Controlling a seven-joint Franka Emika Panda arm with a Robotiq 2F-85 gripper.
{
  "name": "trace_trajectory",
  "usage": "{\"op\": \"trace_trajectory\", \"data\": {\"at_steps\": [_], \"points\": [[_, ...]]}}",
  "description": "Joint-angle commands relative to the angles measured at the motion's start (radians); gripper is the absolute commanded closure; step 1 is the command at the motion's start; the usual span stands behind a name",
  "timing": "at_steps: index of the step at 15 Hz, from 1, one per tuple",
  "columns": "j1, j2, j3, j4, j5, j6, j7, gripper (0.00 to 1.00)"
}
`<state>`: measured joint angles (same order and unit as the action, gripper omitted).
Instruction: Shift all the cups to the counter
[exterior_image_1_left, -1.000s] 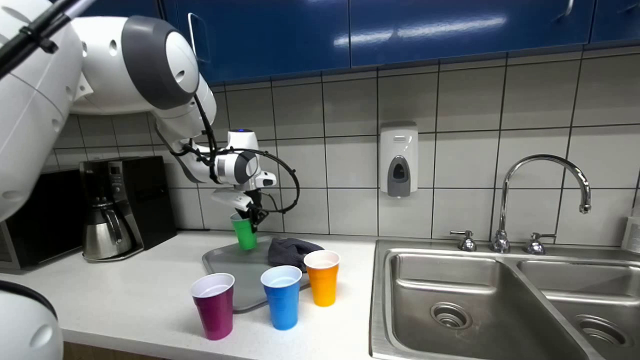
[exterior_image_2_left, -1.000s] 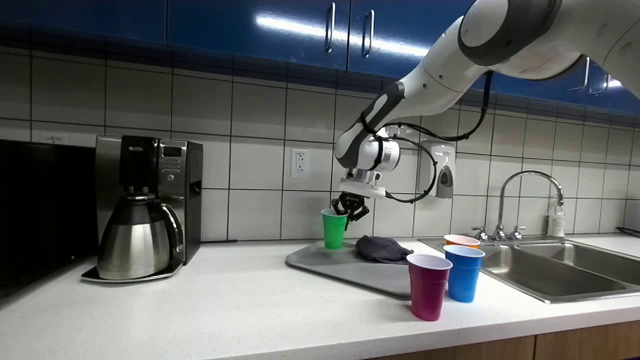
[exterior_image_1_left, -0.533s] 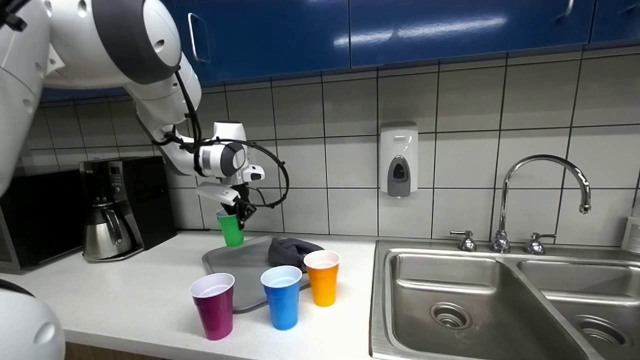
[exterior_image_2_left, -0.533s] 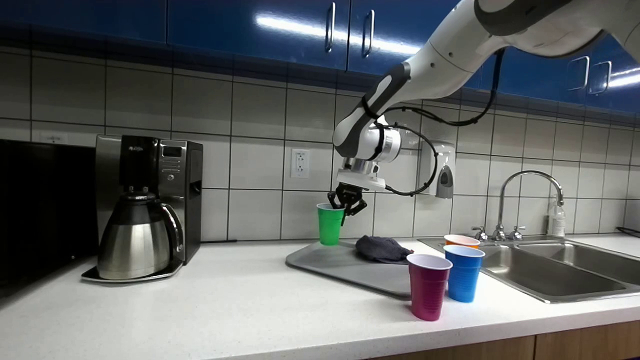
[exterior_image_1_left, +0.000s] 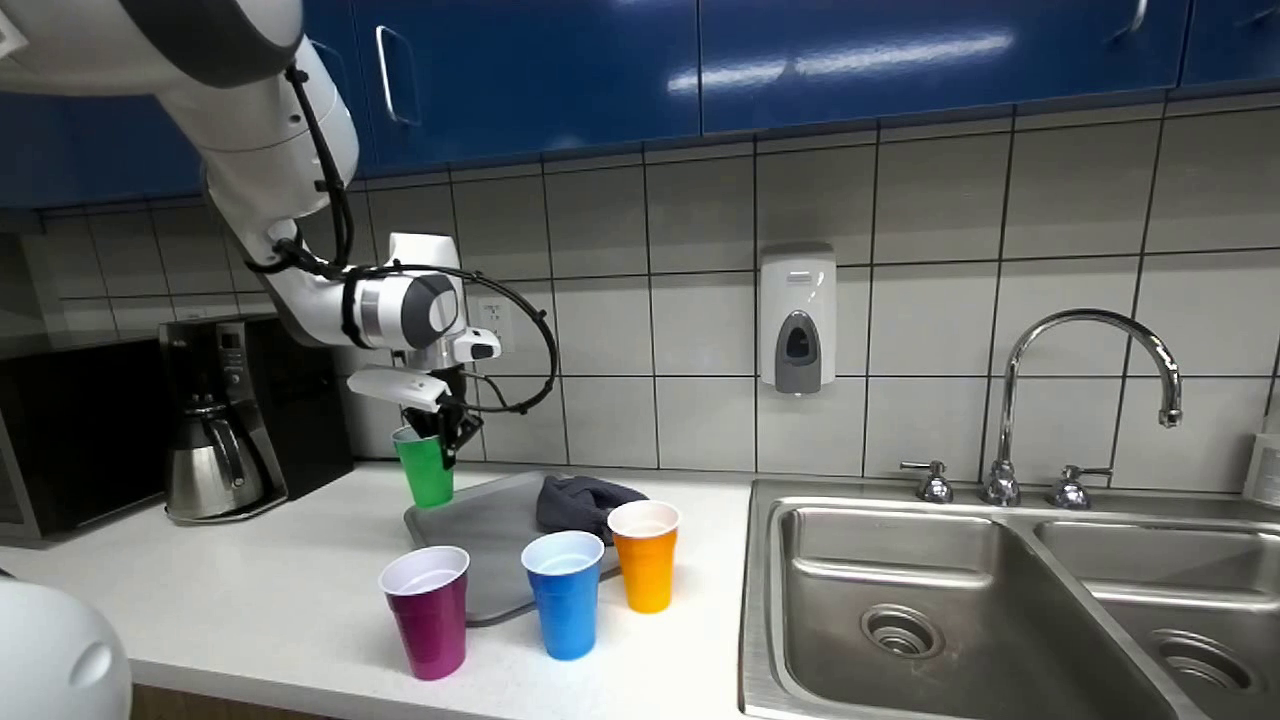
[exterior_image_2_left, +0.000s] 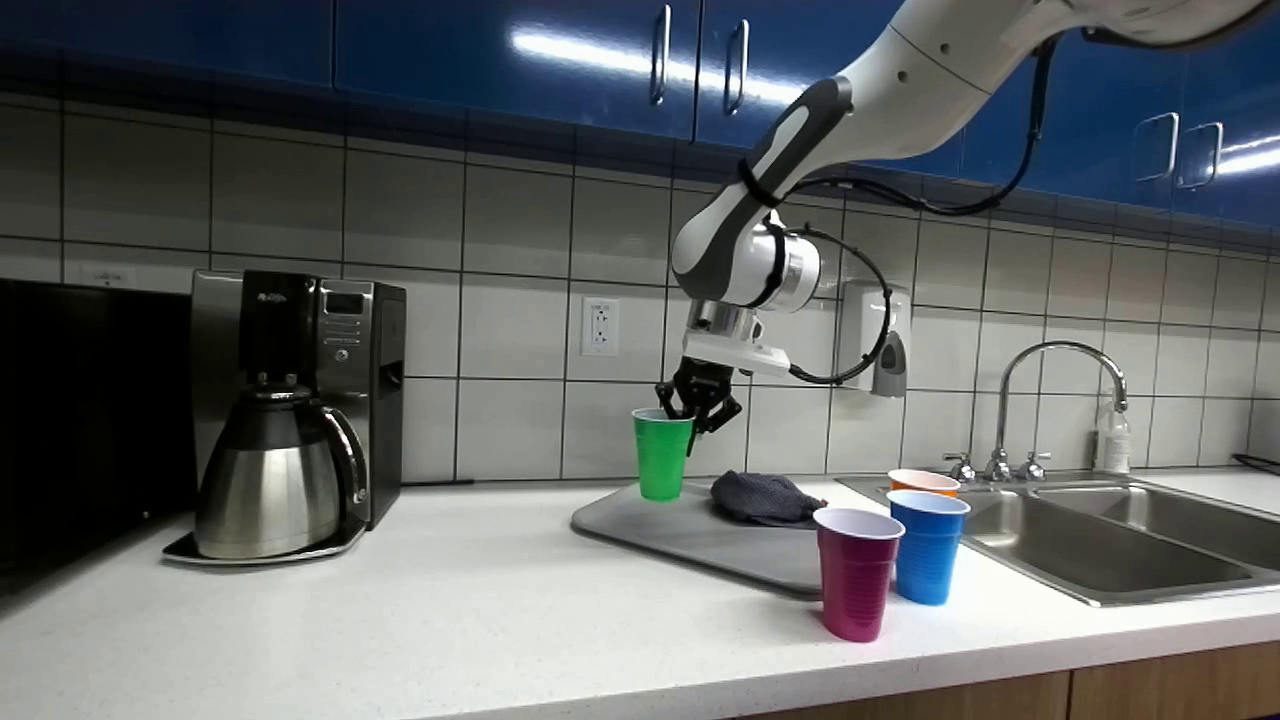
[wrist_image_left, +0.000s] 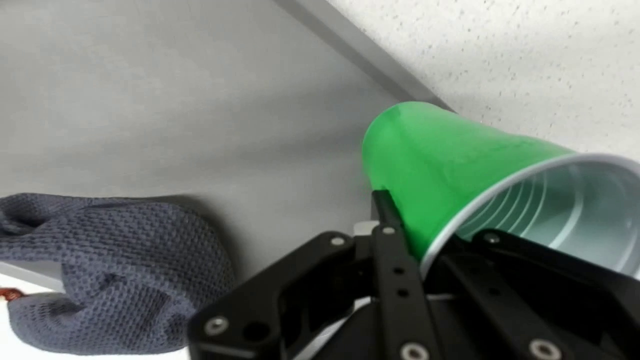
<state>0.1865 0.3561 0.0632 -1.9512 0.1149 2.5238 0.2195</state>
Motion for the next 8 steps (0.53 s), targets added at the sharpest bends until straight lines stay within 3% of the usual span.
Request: {"op": "trace_trajectory", "data": {"at_steps": [1, 8], "points": [[-0.015, -0.107, 0.031, -0.147, -0.010, 0.054, -0.072, 1.00], [-0.019, -0.201, 0.086, -0.334, 0.012, 0.165, -0.205, 1.00]]}}
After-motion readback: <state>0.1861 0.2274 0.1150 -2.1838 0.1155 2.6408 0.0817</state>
